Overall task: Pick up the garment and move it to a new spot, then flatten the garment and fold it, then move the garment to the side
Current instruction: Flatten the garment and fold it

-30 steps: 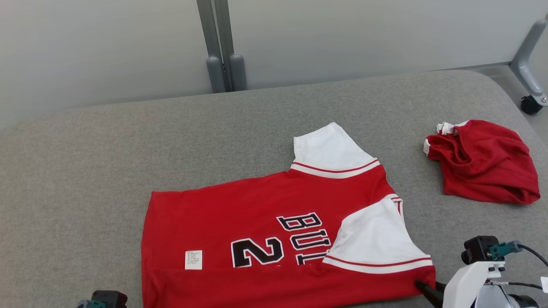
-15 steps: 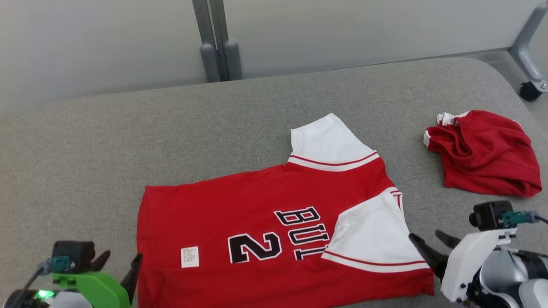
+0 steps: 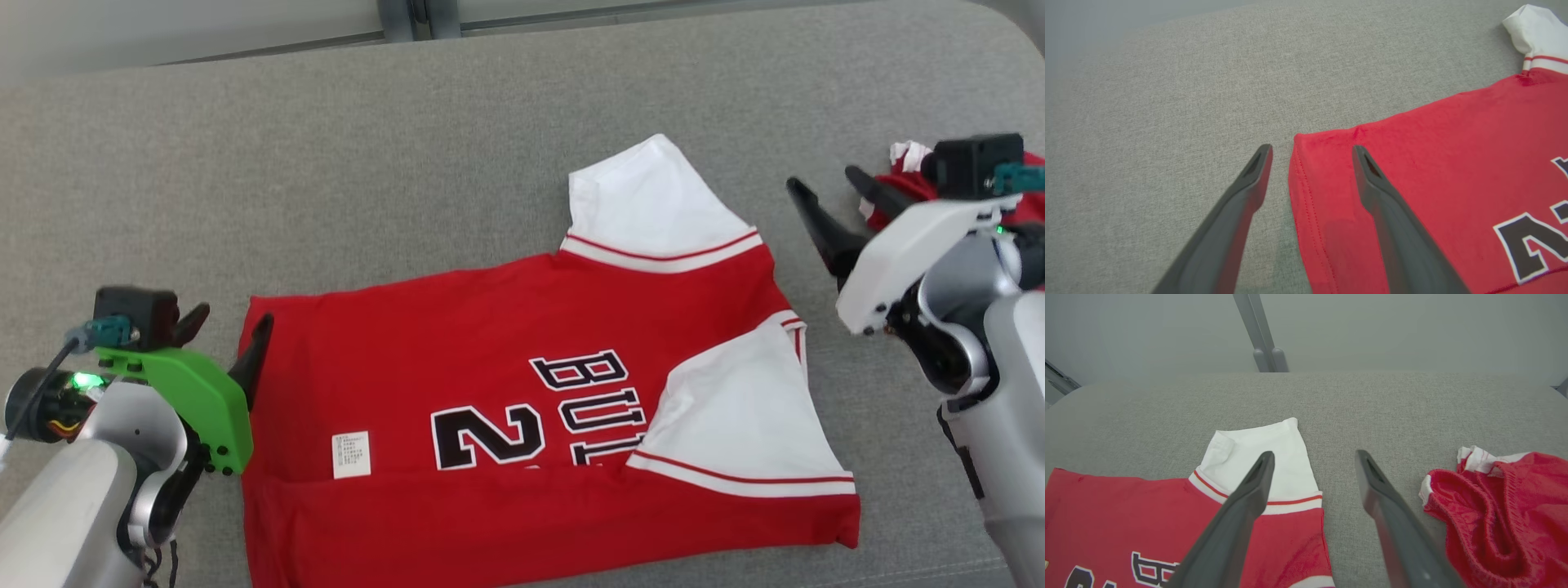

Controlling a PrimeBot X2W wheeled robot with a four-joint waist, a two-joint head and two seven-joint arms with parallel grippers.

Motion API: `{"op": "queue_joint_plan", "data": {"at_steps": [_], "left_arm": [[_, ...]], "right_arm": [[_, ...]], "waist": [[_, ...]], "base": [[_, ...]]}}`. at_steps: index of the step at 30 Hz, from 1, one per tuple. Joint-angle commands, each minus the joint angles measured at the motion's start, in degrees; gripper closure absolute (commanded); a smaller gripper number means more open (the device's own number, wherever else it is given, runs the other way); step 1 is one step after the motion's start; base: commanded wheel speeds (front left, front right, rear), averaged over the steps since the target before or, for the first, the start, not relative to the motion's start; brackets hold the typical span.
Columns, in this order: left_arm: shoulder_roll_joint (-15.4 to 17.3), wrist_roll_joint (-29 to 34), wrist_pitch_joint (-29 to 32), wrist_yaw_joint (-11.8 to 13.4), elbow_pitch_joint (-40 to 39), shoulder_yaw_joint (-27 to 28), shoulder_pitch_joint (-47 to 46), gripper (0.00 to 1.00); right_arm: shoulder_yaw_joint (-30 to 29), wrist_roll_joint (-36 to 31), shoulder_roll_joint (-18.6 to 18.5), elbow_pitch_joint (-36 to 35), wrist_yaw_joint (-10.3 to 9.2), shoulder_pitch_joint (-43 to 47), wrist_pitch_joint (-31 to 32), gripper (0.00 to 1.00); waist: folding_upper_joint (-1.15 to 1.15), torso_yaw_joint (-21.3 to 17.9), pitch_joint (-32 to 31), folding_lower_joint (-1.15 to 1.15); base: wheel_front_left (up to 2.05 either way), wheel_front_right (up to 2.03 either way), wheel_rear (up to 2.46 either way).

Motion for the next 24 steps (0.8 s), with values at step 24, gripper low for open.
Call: {"op": "queue_joint_plan", "data": {"at_steps": [24], "left_arm": [[-4.84,1.79,0.65,-6.06,8.36,-4.44,-14.71,0.0]], "right_arm": [[20.85,10.2,-4.04,30.66,0.0,-30.2,-4.02,0.0]], "waist": [[0.0,8.48,14.46,0.0]], "base": [[0.0,0.0,0.0]]}}
